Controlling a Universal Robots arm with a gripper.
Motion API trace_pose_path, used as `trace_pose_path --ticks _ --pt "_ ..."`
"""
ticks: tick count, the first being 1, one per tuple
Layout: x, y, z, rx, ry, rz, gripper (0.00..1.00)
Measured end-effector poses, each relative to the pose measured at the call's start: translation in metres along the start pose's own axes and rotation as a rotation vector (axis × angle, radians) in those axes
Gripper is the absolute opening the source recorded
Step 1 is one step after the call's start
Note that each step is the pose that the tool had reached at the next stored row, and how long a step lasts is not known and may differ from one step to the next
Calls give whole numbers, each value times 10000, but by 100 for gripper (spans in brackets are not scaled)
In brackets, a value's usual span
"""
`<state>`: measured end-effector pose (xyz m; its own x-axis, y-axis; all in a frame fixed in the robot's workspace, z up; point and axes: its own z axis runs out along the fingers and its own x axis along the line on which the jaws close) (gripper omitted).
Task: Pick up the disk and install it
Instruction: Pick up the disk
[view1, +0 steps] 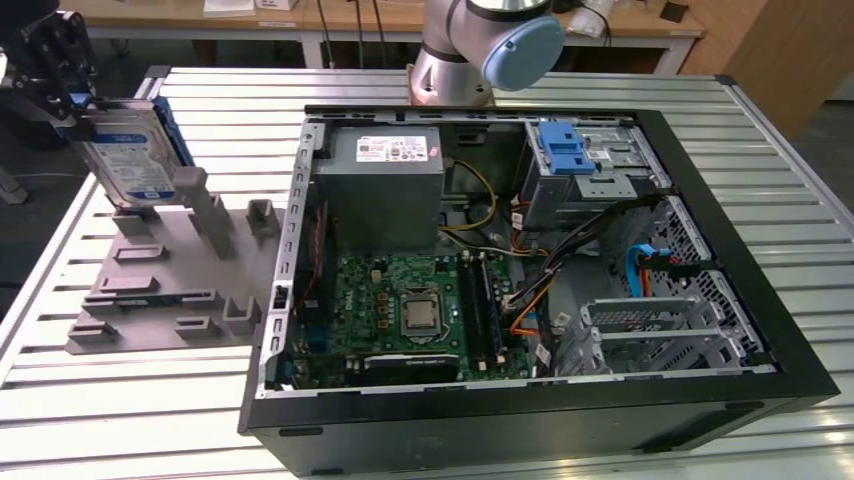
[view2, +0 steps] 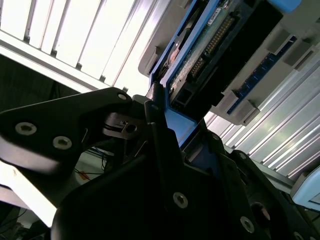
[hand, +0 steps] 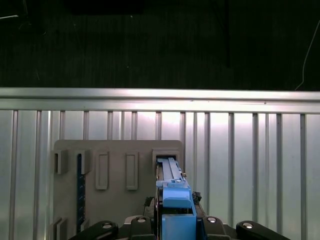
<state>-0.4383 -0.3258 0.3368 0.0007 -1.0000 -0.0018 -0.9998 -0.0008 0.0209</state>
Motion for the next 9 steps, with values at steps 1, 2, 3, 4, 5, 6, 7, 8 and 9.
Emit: trace_pose_path --ticks 1,2,3,4,5,6,7,8,9 --pt "0 0 0 0 0 0 36" --pt "0 0 0 0 0 0 36" --pt "-1 0 0 0 0 0 36" --pt "-1 0 0 0 0 0 36" --pt "-1 0 0 0 0 0 36" --pt "-1 0 0 0 0 0 36" --pt "-1 0 0 0 0 0 36" --pt "-2 0 -3 0 0 0 36" --pt "-2 0 -10 -3 1 0 36"
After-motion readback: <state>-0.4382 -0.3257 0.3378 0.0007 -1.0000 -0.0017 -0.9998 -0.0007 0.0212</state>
